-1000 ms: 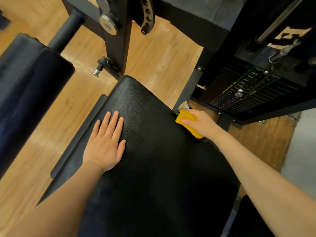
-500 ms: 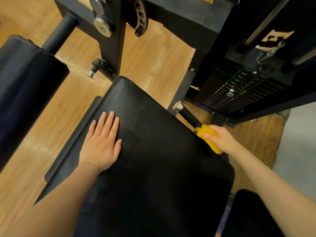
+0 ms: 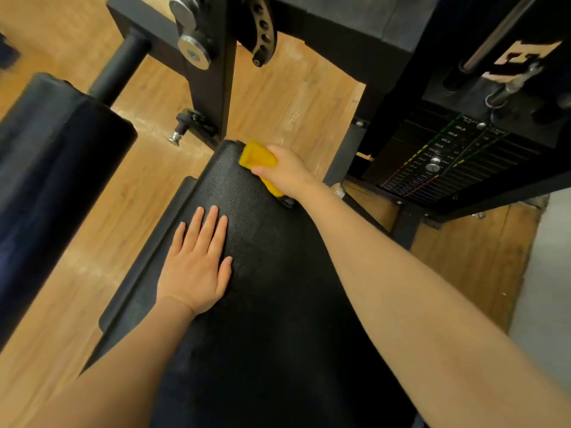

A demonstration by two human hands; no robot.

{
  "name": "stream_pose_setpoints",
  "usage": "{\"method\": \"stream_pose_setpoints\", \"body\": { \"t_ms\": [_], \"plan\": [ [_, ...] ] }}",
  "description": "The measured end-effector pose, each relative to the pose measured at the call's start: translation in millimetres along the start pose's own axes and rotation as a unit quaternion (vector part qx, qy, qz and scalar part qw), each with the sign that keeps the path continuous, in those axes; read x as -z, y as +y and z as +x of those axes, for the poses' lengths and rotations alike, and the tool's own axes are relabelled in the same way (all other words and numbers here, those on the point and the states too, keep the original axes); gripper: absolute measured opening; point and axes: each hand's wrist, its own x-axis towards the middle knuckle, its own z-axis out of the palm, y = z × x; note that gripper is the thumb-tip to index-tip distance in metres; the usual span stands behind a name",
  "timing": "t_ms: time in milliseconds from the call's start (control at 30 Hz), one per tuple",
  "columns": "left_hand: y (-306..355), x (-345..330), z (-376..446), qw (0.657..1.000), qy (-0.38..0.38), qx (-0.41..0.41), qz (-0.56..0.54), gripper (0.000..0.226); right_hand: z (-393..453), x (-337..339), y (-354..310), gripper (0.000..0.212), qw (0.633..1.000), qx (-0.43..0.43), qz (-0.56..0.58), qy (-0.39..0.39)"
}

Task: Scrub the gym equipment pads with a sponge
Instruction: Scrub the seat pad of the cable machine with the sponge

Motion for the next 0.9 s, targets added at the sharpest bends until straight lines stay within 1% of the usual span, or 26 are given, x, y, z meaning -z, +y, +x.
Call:
{"method": "stream_pose_setpoints", "body": {
  "t_ms": [100,200,233,267,300,367,400,433,500,567,633,733,833,900],
  "plan": [
    [0.5,2.2,0.4,1.000,-0.004,-0.001,0.001,0.066,-47.9,10.0,24.4,0.047,0.999,-0.042,0.000,0.030],
    [0.8,4.0,0.3,1.000,-0.009,0.001,0.002,0.066,-93.7,29.9,50.0,0.055,0.995,-0.071,-0.065,-0.001],
    [0.7,3.9,0.2,1.000,-0.011,0.000,0.001,0.066,-103.9,38.9,58.7,0.054,0.994,-0.078,-0.076,0.003],
    [0.6,3.7,0.3,1.000,-0.011,-0.001,0.001,0.066,-110.3,48.8,66.5,0.053,0.994,-0.079,-0.068,0.024],
    [0.5,3.2,0.5,1.000,-0.009,-0.001,0.002,0.066,-112.7,58.3,74.2,0.052,0.993,-0.079,-0.050,0.065],
    [0.4,2.2,-0.2,1.000,-0.008,-0.001,0.004,0.066,-107.8,71.9,88.5,0.051,0.982,-0.069,-0.041,0.172],
    [0.6,1.6,-0.4,1.000,-0.008,-0.002,0.004,0.066,-101.9,75.6,92.4,0.052,0.976,-0.067,-0.050,0.202],
    [0.7,1.2,-0.4,1.000,-0.006,-0.002,0.004,0.066,-93.9,76.6,95.2,0.053,0.974,-0.070,-0.062,0.207],
    [0.7,0.4,0.0,1.000,0.000,-0.003,0.005,0.066,-80.0,70.4,100.4,0.052,0.983,-0.077,-0.066,0.156],
    [1.3,0.3,0.3,1.000,0.001,-0.004,0.005,0.066,-78.0,60.8,105.3,0.046,0.989,-0.084,-0.028,0.120],
    [1.8,0.0,0.5,1.000,0.007,-0.005,0.003,0.065,-85.6,56.9,112.4,0.044,0.989,-0.083,-0.016,0.121],
    [2.5,-0.3,0.1,1.000,0.008,-0.002,-0.003,0.066,-98.2,59.4,119.1,0.051,0.991,-0.076,-0.041,0.107],
    [2.6,-0.1,0.0,1.000,0.007,0.003,-0.007,0.066,-98.3,60.5,117.2,0.050,0.992,-0.054,-0.037,0.106],
    [2.9,-0.2,-0.3,1.000,0.007,0.004,-0.006,0.066,-96.3,61.9,118.7,0.049,0.993,-0.056,-0.040,0.098]
  ]
}}
